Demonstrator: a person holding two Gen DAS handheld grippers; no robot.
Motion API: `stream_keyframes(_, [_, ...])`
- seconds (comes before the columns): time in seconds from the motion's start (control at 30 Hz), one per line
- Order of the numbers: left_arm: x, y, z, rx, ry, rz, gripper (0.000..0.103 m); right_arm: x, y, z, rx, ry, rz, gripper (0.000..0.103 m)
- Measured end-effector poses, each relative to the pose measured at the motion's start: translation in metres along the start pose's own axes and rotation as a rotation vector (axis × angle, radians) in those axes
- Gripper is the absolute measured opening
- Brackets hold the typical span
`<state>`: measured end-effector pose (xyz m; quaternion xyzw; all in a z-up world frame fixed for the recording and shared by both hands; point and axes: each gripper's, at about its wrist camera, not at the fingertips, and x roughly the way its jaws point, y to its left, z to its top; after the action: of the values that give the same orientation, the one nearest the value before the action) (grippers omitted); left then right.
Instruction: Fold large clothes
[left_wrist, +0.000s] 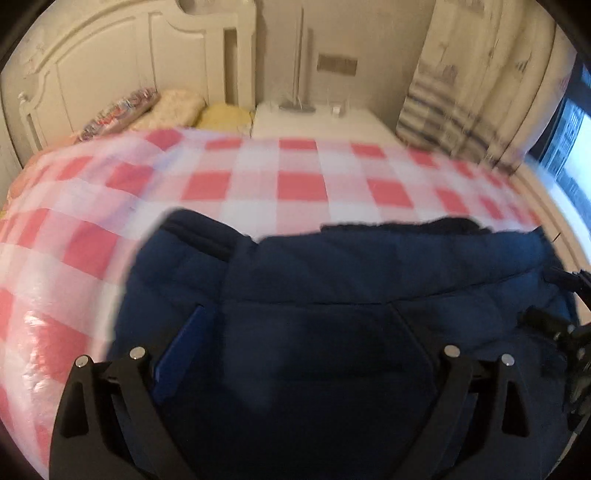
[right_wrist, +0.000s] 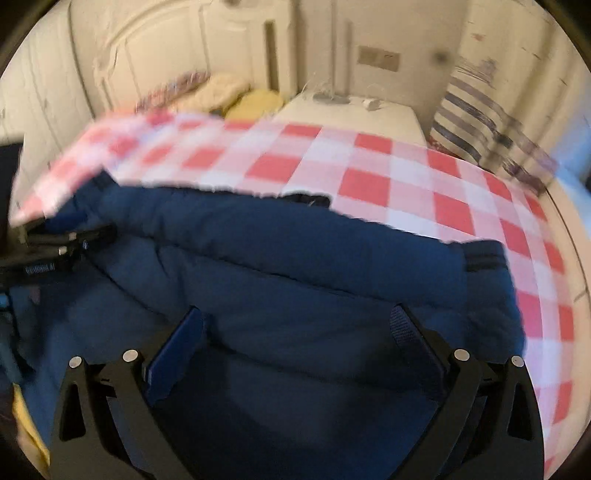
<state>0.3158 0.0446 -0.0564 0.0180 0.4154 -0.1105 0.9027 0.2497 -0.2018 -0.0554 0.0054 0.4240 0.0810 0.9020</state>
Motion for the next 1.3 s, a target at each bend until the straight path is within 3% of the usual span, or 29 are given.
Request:
stream_keyframes(0.17, [-0.041, 0.012, -0.001, 0.037, -0.061, 0.029, 0.095, -0.034, 0.008, -0.013, -0.082, -0.032, -0.001, 0.098])
stream_keyframes(0.27, [-0.04, 0.017, -0.01, 0.071, -0.05, 0.087, 0.097, -0.018, 0.007, -0.026, -0.095, 0.019, -0.042, 0.098])
stream_keyframes(0.33, [-0.023, 0.021, -0.02, 0.081, -0.002, 0.114, 0.097, 0.0, -0.002, -0.036, -0.053, 0.043, -0.008, 0.099])
stream_keyframes(0.43, [-0.002, 0.037, -0.028, 0.009, 0.041, 0.063, 0.099, 0.002, -0.013, -0.038, 0.0, 0.019, 0.037, 0.099])
stream_keyframes(0.67, [-0.008, 0.047, -0.037, -0.038, -0.016, 0.035, 0.099, -0.003, -0.013, -0.047, 0.007, -0.031, 0.046, 0.098])
stream_keyframes(0.83, [-0.006, 0.053, -0.034, -0.077, 0.0, 0.02, 0.099, -0.002, -0.017, -0.044, 0.016, -0.027, 0.054, 0.098])
stream_keyframes(0.93, [-0.017, 0.042, -0.024, -0.052, 0.004, 0.086, 0.098, -0.01, -0.014, -0.036, 0.022, 0.003, 0.007, 0.098])
stream_keyframes(1.03, [-0.038, 0.02, -0.003, -0.017, -0.057, 0.053, 0.098, -0.027, -0.007, -0.016, 0.009, -0.069, 0.013, 0.097])
stream_keyframes(1.13, [-0.045, -0.005, 0.024, -0.002, -0.118, 0.063, 0.101, -0.033, 0.005, 0.015, -0.02, -0.134, -0.037, 0.083])
stream_keyframes(1.17, [-0.044, -0.011, 0.03, -0.001, -0.122, 0.065, 0.101, -0.029, 0.011, 0.027, -0.032, -0.144, -0.048, 0.083])
stream_keyframes(1.3, [0.0, -0.04, 0.049, 0.027, -0.047, 0.088, 0.101, 0.019, 0.021, 0.051, -0.063, -0.046, -0.074, 0.082])
